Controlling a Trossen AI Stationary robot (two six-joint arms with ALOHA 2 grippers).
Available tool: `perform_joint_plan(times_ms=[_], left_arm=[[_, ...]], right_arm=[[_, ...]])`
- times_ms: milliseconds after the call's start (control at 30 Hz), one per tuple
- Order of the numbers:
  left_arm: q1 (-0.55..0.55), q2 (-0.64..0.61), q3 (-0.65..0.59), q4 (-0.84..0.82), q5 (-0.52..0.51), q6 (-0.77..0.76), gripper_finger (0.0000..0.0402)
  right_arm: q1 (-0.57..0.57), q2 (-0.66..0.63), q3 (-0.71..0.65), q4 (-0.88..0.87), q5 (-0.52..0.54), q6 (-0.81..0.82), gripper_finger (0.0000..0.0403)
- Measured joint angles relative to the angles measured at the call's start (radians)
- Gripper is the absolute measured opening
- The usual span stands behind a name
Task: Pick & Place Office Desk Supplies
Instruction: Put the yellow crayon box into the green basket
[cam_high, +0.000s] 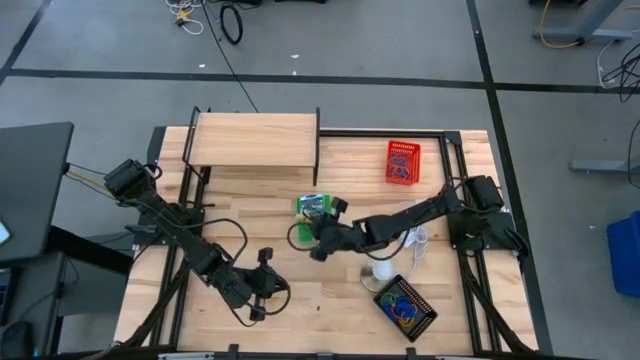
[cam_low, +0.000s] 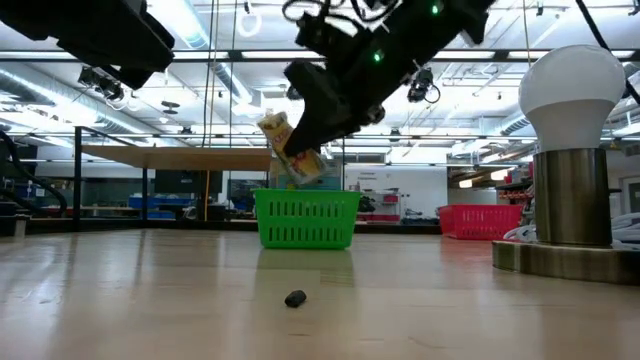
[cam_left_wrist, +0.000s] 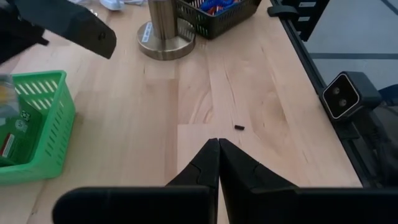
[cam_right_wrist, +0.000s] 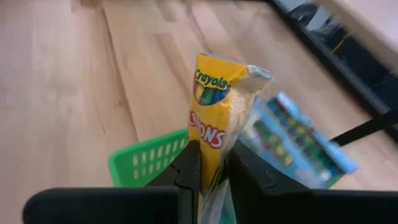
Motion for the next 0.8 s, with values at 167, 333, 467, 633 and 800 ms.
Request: perform_joint_plan(times_ms=[167,333,467,633,800], left_arm=[[0.000,0.000,0.000,-0.001,-0.009,0.002,0.0009],[0.000,0.000,0.000,-0.001,-0.010,0.001,0.0009],[0.001,0.000,0.000,0.001,-0.011,0.001,0.0009],[0.001,0.000,0.000,0.003,-0.018,-0.008,0.0009],[0.001,0.000,0.000,0.005,-0.018,-0.015,0.0009]], right_arm=[[-0.012,-0.001,-0.050,0.060,-0.027,0.006,0.0056],[-0.012,-0.002,-0.059,0.074,-0.041,0.004,0.0056],[-0.011,-0.002,-0.059,0.070,-0.047,0.006,0.0074],[-0.012,-0.002,-0.059,0.067,-0.054,0.006,0.0152],[-0.009,-0.001,-0.060,0.074,-0.056,0.006,0.0186]])
